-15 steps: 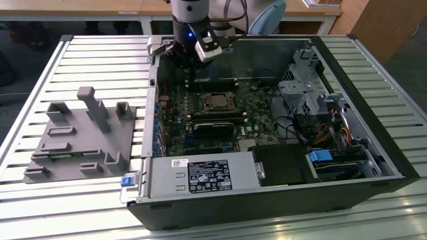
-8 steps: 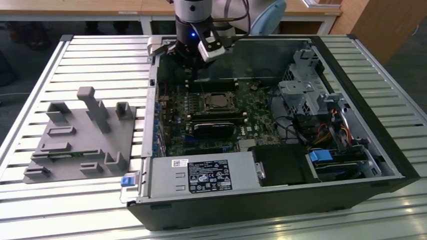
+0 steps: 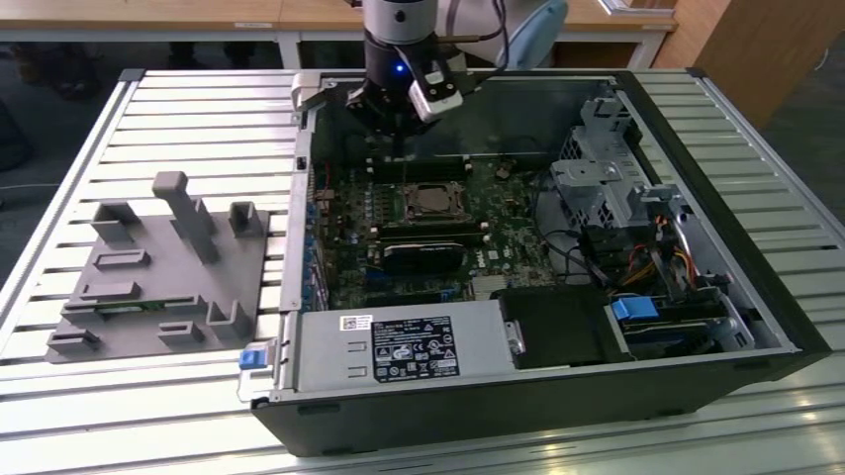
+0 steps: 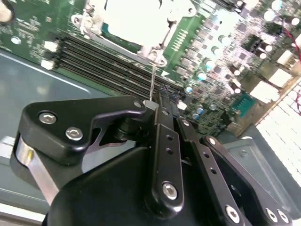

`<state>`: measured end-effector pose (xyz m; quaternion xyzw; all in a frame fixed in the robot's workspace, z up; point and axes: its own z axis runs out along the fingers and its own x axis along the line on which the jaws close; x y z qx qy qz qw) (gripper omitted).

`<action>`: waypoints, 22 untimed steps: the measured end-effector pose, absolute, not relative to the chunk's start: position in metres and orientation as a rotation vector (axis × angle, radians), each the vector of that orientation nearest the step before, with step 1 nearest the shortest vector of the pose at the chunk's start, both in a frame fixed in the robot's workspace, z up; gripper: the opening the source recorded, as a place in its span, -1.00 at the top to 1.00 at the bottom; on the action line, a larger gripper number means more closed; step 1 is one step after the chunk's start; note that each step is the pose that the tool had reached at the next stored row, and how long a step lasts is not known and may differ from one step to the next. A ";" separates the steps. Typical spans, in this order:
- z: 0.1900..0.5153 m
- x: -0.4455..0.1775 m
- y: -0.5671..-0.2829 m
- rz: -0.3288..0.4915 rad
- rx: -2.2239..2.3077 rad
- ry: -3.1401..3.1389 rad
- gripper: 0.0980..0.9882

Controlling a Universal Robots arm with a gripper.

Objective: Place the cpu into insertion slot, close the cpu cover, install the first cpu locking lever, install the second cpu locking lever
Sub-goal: 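Install the first cpu locking lever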

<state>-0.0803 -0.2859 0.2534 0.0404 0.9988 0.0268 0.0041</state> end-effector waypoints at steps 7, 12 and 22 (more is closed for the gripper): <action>0.253 -0.058 -0.286 0.084 0.127 3.130 0.98; 0.253 -0.051 -0.286 0.086 0.126 3.130 0.98; 0.248 -0.053 -0.286 0.120 0.114 3.108 0.98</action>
